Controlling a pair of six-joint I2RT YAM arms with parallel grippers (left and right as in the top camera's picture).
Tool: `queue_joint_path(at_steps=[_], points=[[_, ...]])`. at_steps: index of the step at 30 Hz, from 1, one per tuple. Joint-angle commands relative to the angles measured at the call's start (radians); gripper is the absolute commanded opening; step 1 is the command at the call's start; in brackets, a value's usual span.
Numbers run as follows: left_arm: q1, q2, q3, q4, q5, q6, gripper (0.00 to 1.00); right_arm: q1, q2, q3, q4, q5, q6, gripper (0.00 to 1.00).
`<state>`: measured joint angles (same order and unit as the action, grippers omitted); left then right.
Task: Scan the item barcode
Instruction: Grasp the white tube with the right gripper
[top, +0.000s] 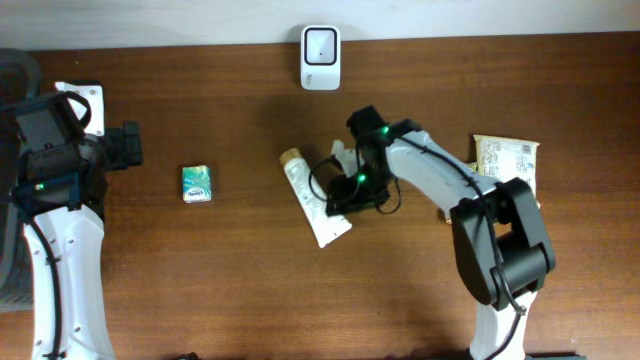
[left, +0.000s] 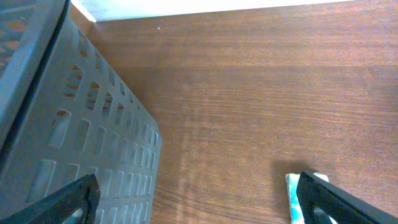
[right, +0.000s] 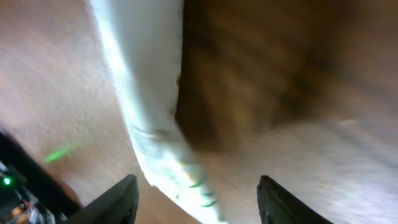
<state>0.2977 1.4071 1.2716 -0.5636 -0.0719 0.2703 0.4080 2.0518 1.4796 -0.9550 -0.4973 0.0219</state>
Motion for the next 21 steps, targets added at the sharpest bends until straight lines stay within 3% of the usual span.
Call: queue_joint_path(at_steps=[1, 6, 12, 16, 17, 20, 21], points=[[0.002, -0.013, 0.008, 0.002, -0.004, 0.011, 0.99, -0.037, -0.002, 0.115, 0.005, -0.005, -0.105, 0.81], [0.002, -0.013, 0.008, 0.002, -0.004, 0.011, 0.99, -0.044, 0.021, 0.121, 0.091, -0.051, -0.151, 0.96], [0.002, -0.013, 0.008, 0.002, -0.004, 0.011, 0.99, -0.057, 0.149, 0.121, 0.134, -0.173, -0.206, 0.95], [0.002, -0.013, 0.008, 0.002, -0.004, 0.011, 0.99, -0.056, 0.201, 0.116, 0.122, -0.233, -0.206, 0.75], [0.002, -0.013, 0.008, 0.002, -0.004, 0.011, 0.99, -0.056, 0.205, 0.111, 0.121, -0.233, -0.206, 0.62], [0.002, -0.013, 0.008, 0.002, -0.004, 0.011, 0.99, -0.056, 0.206, 0.097, 0.121, -0.233, -0.205, 0.37], [0.002, -0.013, 0.008, 0.002, -0.004, 0.011, 0.99, -0.056, 0.206, 0.092, 0.122, -0.233, -0.205, 0.37]])
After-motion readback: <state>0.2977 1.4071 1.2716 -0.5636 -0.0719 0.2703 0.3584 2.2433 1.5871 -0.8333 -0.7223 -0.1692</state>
